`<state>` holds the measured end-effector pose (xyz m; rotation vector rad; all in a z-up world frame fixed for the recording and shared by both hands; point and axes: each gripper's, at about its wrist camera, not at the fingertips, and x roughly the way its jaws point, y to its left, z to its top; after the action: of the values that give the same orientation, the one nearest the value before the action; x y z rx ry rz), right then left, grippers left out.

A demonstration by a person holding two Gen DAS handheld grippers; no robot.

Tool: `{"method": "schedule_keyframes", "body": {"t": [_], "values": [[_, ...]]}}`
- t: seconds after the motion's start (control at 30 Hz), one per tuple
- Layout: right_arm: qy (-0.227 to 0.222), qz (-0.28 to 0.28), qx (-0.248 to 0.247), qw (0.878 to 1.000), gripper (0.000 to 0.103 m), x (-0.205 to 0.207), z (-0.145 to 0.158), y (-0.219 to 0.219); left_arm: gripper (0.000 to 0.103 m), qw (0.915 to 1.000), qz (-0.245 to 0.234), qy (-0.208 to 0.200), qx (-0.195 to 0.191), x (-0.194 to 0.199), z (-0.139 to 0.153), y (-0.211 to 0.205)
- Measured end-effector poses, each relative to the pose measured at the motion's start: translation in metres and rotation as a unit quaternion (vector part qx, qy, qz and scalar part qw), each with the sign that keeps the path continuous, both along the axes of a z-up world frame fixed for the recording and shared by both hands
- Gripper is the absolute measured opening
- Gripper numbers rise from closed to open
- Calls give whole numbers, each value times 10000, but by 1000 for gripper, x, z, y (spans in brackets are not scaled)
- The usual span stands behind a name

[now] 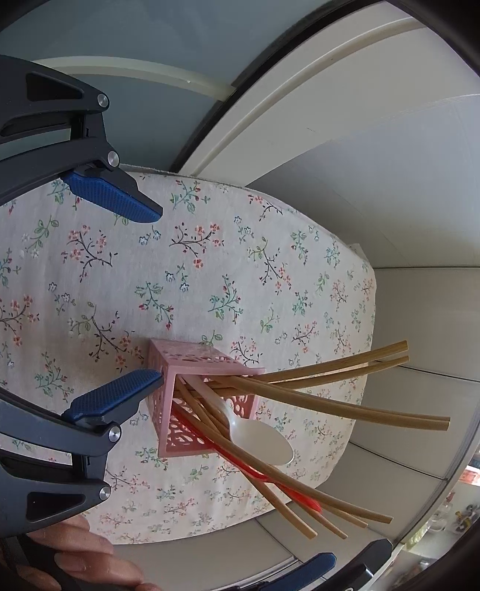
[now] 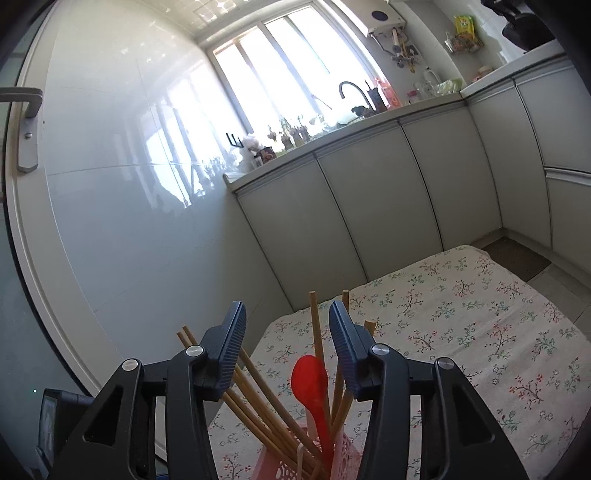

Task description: Organize utensils

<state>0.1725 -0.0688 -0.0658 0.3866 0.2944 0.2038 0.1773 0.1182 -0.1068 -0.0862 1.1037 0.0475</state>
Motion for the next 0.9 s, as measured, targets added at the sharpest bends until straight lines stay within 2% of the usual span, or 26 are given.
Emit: {"method": "schedule_keyframes", "body": {"t": [0.2, 0.37, 0.43, 0.5, 0.53, 0.6, 0.67, 0.77, 0.9], "values": [[478, -5, -631, 9969, 60, -18, 33, -24, 83, 10000, -29, -42, -30, -8, 7, -6], [928, -230, -950, 9909, 68, -50, 54, -65, 89, 9987, -251, -416, 133, -27, 34, -28], [1085, -389, -990, 9884, 82, -67, 66, -83, 93, 9977, -276, -583, 196, -38, 49, -36], [1262, -544, -1081, 9846, 90, -84, 79, -101, 97, 9957, -329, -852, 164, -51, 68, -45], [1350, -603, -1133, 9825, 95, -91, 87, -109, 103, 9944, -346, -979, 171, -57, 78, -50], [1549, -857, -1308, 9755, 103, -107, 102, -123, 103, 9915, -376, -1220, 247, -71, 99, -62], [1695, -1087, -1600, 9664, 103, -123, 118, -133, 103, 9883, -443, -1396, 433, -83, 119, -77], [1690, -1339, -1908, 9577, 103, -154, 142, -147, 103, 9816, -578, -1711, 621, -104, 149, -98], [1497, -1458, -2059, 9560, 103, -189, 171, -161, 103, 9717, -726, -2139, 695, -133, 183, -116]]}}
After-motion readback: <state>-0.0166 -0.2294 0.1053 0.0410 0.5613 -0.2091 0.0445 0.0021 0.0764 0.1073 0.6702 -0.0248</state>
